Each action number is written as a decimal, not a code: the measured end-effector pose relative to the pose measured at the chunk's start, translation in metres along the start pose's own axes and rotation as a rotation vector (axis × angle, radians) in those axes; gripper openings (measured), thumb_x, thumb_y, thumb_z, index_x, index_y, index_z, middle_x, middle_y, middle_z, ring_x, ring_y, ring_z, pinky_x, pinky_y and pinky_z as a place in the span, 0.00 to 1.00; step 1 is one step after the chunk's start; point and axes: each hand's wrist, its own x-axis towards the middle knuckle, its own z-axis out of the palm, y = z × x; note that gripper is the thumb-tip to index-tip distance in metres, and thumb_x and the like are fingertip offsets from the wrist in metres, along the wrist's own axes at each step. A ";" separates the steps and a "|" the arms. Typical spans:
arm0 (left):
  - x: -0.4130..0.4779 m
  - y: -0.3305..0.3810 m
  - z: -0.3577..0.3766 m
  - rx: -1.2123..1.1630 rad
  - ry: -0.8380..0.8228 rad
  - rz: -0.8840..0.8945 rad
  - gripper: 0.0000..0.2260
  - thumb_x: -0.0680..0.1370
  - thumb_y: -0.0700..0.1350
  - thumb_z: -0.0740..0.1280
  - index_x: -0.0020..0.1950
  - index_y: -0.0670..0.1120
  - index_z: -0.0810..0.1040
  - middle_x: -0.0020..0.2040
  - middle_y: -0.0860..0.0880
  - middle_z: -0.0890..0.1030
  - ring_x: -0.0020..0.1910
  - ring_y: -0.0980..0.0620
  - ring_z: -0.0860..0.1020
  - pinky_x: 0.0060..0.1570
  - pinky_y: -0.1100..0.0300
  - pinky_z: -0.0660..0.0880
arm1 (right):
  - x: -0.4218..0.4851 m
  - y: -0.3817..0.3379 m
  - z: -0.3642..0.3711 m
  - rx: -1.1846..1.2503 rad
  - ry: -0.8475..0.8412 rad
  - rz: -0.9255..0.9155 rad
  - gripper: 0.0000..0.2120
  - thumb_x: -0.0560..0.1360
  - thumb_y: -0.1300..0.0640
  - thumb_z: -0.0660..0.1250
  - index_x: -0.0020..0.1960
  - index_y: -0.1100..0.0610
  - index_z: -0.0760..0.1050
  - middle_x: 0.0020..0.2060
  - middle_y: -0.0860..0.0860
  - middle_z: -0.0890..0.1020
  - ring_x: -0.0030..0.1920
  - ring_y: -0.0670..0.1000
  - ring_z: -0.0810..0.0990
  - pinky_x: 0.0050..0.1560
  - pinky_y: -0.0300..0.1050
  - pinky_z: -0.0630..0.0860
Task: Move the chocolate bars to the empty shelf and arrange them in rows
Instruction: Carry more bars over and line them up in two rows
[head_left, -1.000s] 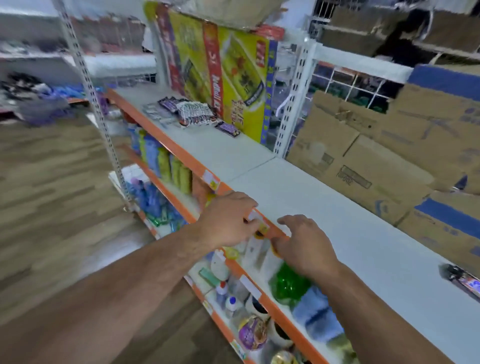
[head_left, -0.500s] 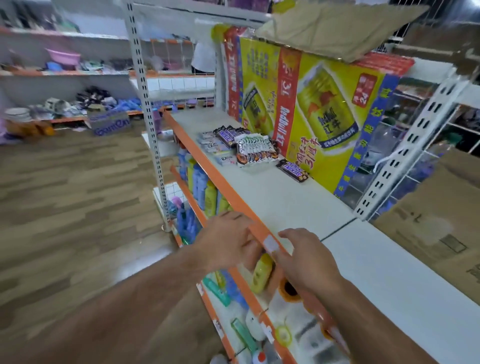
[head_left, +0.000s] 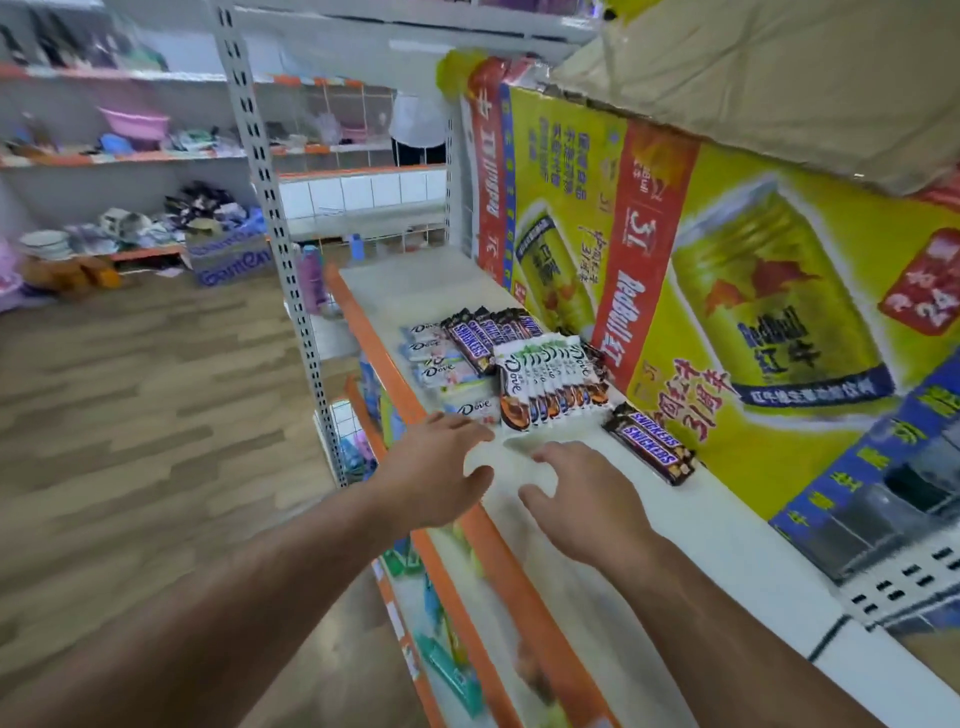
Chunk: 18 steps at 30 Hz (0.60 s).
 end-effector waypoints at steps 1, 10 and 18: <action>0.012 -0.008 -0.001 -0.006 0.012 0.008 0.20 0.77 0.54 0.64 0.68 0.52 0.74 0.64 0.51 0.76 0.65 0.48 0.70 0.63 0.56 0.69 | 0.012 -0.001 0.002 0.010 0.006 0.007 0.21 0.73 0.42 0.62 0.65 0.42 0.72 0.61 0.45 0.76 0.62 0.49 0.74 0.58 0.48 0.73; 0.131 -0.084 -0.003 -0.019 -0.047 0.168 0.14 0.77 0.44 0.61 0.61 0.50 0.77 0.58 0.48 0.78 0.61 0.46 0.72 0.57 0.52 0.71 | 0.107 -0.018 0.021 -0.059 0.134 0.222 0.09 0.73 0.43 0.63 0.48 0.48 0.71 0.45 0.48 0.74 0.48 0.52 0.75 0.41 0.45 0.69; 0.222 -0.133 -0.007 0.251 -0.105 0.438 0.20 0.72 0.46 0.68 0.64 0.52 0.72 0.59 0.51 0.76 0.59 0.48 0.72 0.59 0.55 0.69 | 0.147 -0.038 0.032 -0.189 0.147 0.479 0.15 0.73 0.43 0.66 0.53 0.50 0.67 0.50 0.50 0.75 0.52 0.53 0.76 0.46 0.47 0.71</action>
